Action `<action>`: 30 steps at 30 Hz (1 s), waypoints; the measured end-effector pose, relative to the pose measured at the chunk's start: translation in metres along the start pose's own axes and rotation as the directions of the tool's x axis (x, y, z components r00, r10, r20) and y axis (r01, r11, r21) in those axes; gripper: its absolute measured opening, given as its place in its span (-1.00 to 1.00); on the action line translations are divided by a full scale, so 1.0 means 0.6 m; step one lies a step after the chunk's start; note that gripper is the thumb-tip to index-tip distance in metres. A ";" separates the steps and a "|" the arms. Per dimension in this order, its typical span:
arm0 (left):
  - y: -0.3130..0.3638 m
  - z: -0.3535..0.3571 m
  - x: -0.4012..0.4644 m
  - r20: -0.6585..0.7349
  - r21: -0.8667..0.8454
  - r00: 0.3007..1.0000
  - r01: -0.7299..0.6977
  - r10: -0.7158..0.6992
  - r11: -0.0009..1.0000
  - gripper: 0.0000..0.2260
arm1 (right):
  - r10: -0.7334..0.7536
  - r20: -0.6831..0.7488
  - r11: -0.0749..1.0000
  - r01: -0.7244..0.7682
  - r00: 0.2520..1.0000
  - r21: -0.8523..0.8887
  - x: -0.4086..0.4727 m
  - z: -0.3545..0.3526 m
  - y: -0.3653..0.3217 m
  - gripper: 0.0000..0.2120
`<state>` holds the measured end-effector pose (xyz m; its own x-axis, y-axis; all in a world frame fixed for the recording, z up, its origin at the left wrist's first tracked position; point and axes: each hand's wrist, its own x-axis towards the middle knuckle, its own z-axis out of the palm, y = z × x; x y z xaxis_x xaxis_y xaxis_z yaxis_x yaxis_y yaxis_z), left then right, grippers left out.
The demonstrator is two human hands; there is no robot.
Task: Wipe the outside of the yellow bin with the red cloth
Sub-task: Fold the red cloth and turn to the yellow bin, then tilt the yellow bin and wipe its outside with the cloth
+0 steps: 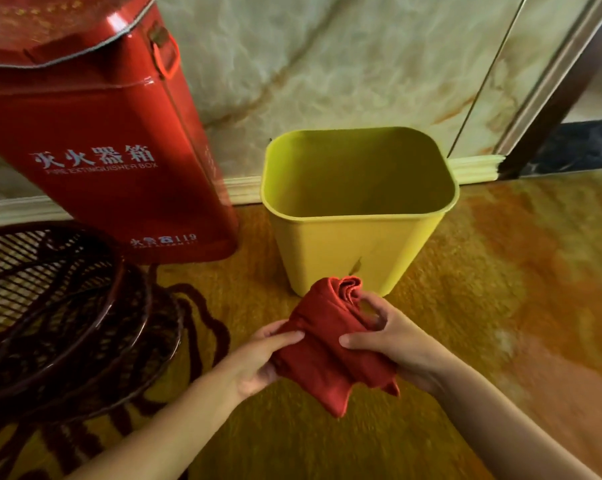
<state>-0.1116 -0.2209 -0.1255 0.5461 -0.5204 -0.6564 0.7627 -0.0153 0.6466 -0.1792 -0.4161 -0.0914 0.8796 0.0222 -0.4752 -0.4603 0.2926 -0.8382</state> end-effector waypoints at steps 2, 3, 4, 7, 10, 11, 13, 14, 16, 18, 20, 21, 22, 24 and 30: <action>-0.009 0.002 0.003 0.004 -0.043 1.000 -0.002 0.003 0.999 -0.67 | -0.023 0.035 1.000 0.023 0.999 0.013 -0.003 -0.004 0.008 -0.40; -0.014 0.002 0.004 0.005 -0.076 1.000 -0.005 0.005 0.997 -0.68 | -0.043 0.020 0.998 0.042 0.999 0.043 -0.002 -0.004 0.012 -0.39; -0.018 0.002 0.004 0.010 -0.121 1.000 -0.003 0.004 0.993 -0.70 | -0.060 -0.005 0.995 0.060 0.998 0.083 0.000 -0.004 0.016 -0.39; -0.030 -0.006 0.002 0.021 -0.240 0.999 0.039 -0.035 0.970 -0.76 | -0.099 -0.057 0.986 0.106 0.993 0.131 0.007 0.003 0.027 -0.41; -0.031 -0.024 -0.007 -0.029 -0.159 0.996 0.074 -0.080 0.984 -0.60 | -0.108 -0.071 0.989 0.114 0.992 0.088 0.013 0.011 0.036 -0.49; -0.026 -0.029 -0.013 -0.064 -0.075 0.994 0.082 -0.087 0.994 -0.57 | -0.105 -0.092 0.991 0.111 0.990 0.070 0.015 0.010 0.037 -0.51; -0.003 -0.030 -0.035 -0.147 0.228 0.989 0.053 -0.019 0.972 -0.58 | -0.100 -0.153 0.993 0.108 0.983 0.047 0.018 0.003 0.039 -0.51; 0.013 -0.030 -0.046 -0.200 0.440 0.974 -0.004 0.102 0.898 -0.59 | -0.102 -0.182 0.993 0.111 0.978 0.043 0.019 -0.003 0.038 -0.50; 0.066 -0.018 -0.072 -0.180 0.806 0.812 -0.202 0.556 0.556 -0.62 | -0.108 -0.234 0.992 0.122 0.966 0.045 0.018 -0.018 0.036 -0.49; 0.140 0.020 -0.091 0.167 0.918 0.422 -0.396 0.891 0.015 -0.68 | -0.124 -0.291 0.989 0.143 0.949 0.045 0.016 -0.031 0.034 -0.49; 0.215 0.073 -0.082 0.516 0.821 0.230 -0.408 0.825 -0.400 -0.63 | -0.143 -0.350 0.985 0.169 0.926 0.045 0.013 -0.040 0.033 -0.49; 0.246 0.101 -0.066 0.602 0.788 0.294 -0.369 0.742 -0.493 -0.57 | -0.149 -0.370 0.982 0.181 0.917 0.051 0.009 -0.043 0.033 -0.50; 0.271 0.126 -0.046 0.615 0.787 0.439 -0.302 0.655 -0.537 -0.52 | -0.151 -0.384 0.980 0.190 0.911 0.065 0.006 -0.046 0.032 -0.52; 0.299 0.153 -0.002 0.500 0.793 0.724 -0.162 0.475 -0.588 -0.58 | -0.127 -0.417 0.974 0.193 0.900 0.121 -0.001 -0.054 0.031 -0.53; 0.302 0.144 0.049 0.487 0.837 0.767 -0.275 0.417 -0.473 -0.78 | 0.020 -0.516 0.921 0.186 0.857 0.344 -0.030 -0.106 0.022 -0.50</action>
<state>0.0127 -0.3124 0.0060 0.5682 -0.8217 -0.0443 -0.8009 -0.5646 0.1996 -0.2089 -0.4734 -0.1107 0.6822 -0.4681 -0.5617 -0.2191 0.6020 -0.7678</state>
